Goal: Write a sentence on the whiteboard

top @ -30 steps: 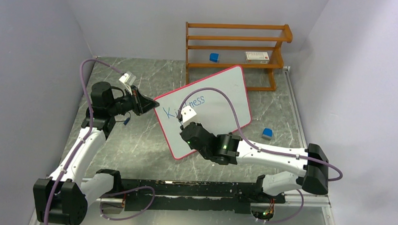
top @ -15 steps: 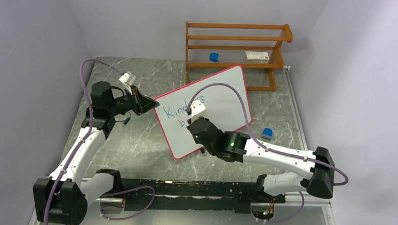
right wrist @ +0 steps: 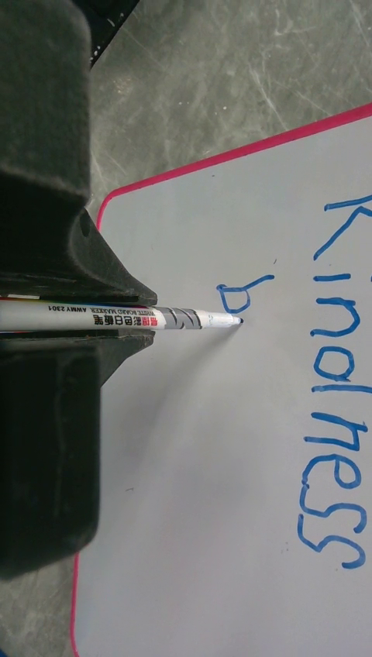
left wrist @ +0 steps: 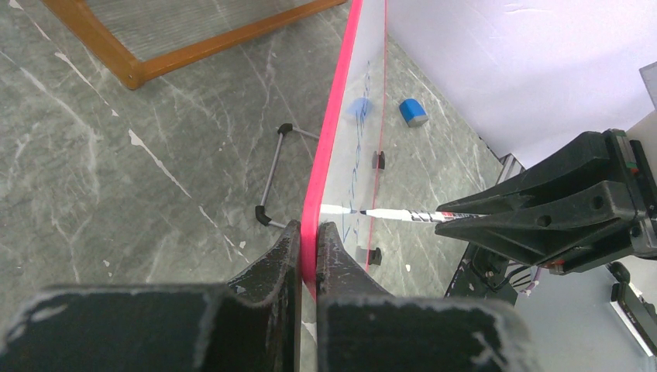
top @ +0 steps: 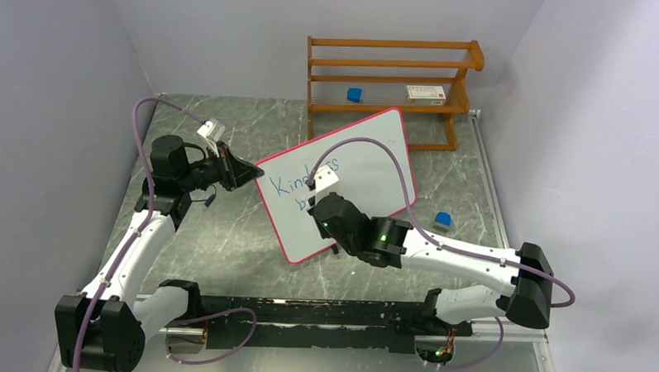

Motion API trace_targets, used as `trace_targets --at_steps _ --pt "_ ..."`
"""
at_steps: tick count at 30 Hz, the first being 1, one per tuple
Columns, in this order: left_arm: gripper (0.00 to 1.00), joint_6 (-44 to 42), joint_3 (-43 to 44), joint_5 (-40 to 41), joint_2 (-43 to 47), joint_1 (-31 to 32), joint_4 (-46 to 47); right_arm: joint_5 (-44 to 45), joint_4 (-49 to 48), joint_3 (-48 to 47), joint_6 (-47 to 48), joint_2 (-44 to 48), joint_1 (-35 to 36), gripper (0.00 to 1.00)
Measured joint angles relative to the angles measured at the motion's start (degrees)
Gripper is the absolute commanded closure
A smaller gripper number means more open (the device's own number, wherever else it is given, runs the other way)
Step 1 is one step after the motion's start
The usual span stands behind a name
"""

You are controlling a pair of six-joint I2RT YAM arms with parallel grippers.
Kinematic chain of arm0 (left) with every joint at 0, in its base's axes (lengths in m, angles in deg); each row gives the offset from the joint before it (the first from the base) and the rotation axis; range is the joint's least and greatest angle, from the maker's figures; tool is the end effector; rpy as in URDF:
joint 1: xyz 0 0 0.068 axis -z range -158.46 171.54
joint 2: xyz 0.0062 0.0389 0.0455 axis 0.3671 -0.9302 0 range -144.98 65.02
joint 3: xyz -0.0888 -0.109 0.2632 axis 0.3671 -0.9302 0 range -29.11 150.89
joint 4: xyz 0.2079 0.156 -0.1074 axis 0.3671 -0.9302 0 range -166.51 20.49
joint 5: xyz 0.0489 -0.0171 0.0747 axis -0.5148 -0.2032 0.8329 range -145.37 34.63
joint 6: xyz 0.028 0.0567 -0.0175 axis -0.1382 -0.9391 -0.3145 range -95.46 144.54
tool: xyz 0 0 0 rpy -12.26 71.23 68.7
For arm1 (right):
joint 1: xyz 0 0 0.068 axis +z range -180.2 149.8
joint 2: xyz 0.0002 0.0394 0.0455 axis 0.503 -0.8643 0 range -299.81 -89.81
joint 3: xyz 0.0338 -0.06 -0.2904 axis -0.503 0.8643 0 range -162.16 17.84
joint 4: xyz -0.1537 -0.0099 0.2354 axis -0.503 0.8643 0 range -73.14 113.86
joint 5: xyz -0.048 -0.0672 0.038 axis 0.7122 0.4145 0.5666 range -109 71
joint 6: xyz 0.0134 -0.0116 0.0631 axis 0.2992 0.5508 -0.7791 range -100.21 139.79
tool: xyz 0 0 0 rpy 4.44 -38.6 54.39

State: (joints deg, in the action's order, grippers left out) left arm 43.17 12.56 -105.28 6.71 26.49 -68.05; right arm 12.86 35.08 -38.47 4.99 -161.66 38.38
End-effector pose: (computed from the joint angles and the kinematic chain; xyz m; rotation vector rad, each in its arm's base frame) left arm 0.2387 -0.0603 0.3138 0.4135 1.8265 -1.0794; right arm 0.1349 0.2692 0.3105 -0.6487 1.9714 0.2920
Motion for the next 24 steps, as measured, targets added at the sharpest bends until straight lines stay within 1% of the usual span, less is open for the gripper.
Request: trace_targets --at_steps 15,24 --pt "0.95 -0.02 0.00 0.02 0.00 0.00 0.00 -0.35 -0.07 0.00 -0.24 -0.61 -0.35 1.00" --pt "0.95 -0.02 0.00 0.13 -0.07 0.00 0.00 0.98 0.13 0.00 -0.50 -0.52 -0.68 1.00"
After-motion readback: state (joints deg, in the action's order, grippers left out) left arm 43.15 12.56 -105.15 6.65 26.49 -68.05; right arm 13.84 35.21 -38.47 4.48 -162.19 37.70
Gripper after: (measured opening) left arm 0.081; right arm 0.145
